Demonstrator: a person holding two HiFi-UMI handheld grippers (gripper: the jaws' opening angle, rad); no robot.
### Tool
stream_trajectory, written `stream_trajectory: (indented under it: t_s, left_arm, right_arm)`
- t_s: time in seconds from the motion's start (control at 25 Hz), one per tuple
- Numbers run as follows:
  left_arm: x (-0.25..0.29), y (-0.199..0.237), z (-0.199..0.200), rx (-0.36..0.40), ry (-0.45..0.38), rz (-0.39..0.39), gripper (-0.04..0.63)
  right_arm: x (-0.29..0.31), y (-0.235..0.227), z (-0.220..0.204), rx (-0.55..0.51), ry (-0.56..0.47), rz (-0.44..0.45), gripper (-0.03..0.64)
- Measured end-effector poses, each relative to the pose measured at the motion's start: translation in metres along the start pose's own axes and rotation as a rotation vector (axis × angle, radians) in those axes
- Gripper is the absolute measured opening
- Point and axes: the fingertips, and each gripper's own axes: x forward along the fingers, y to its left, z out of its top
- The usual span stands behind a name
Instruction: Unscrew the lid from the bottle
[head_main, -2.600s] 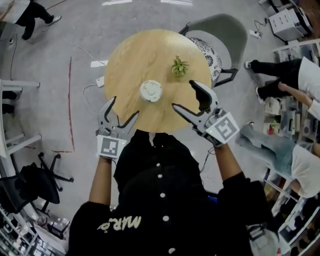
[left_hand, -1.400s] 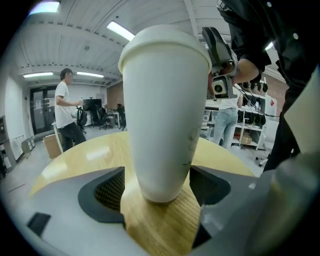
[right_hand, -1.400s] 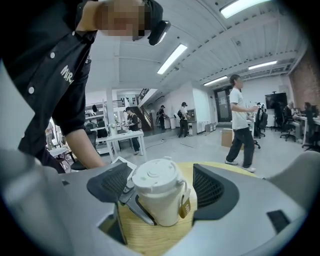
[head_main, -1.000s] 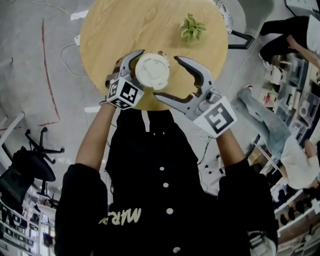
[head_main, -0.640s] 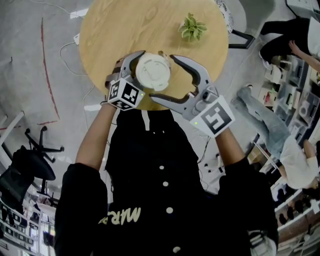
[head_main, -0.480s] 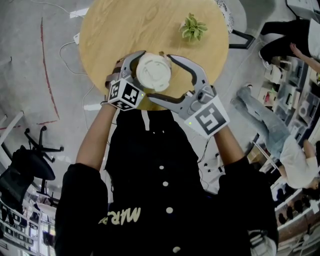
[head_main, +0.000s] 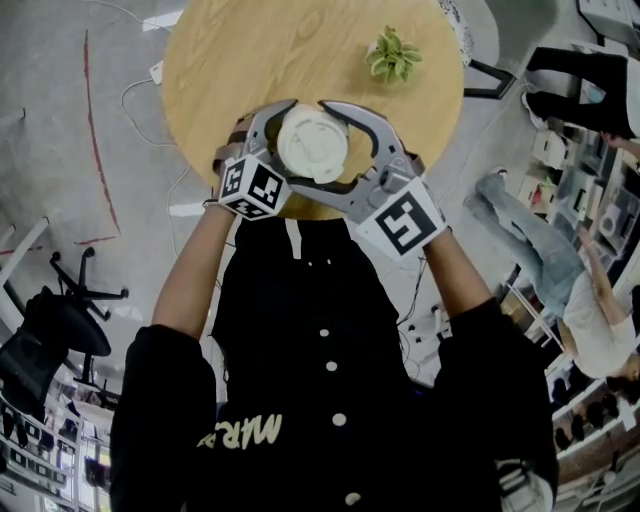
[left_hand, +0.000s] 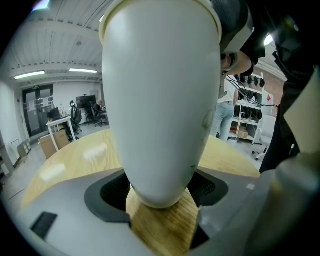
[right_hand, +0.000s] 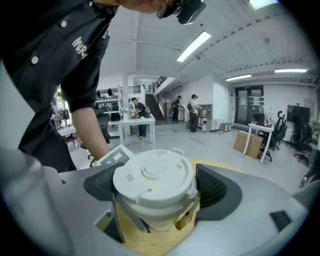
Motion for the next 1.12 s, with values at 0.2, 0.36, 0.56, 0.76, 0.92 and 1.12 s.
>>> stream_trajectory:
  t_s: [0.2, 0.36, 0.56, 0.76, 0.92, 1.12]
  left_arm:
    - [0.001, 0.002, 0.001, 0.013, -0.002, -0.021, 0.35]
    - [-0.001, -0.002, -0.002, 0.079, -0.007, -0.11, 0.35]
    - [-0.006, -0.012, -0.001, 0.187, -0.019, -0.33, 0.35]
    - [-0.006, -0.015, 0.002, 0.197, -0.013, -0.384, 0.35]
    - [-0.009, -0.014, 0.004, 0.183, -0.037, -0.319, 0.353]
    - [-0.009, -0.016, 0.022, 0.134, -0.1, -0.249, 0.362]
  right_arm:
    - [0.0, -0.002, 0.001, -0.026, -0.018, 0.036, 0.454]
    - [0.001, 0.006, 0.0, -0.087, -0.012, 0.157, 0.454]
    - [0.0, 0.014, 0.005, -0.148, -0.041, 0.359, 0.454]
    - [0.0, 0.014, 0.009, -0.136, -0.083, 0.372, 0.456]
    - [-0.001, 0.016, 0.007, -0.145, -0.093, 0.365, 0.456]
    - [-0.007, 0.017, -0.003, -0.125, -0.054, 0.344, 0.457]
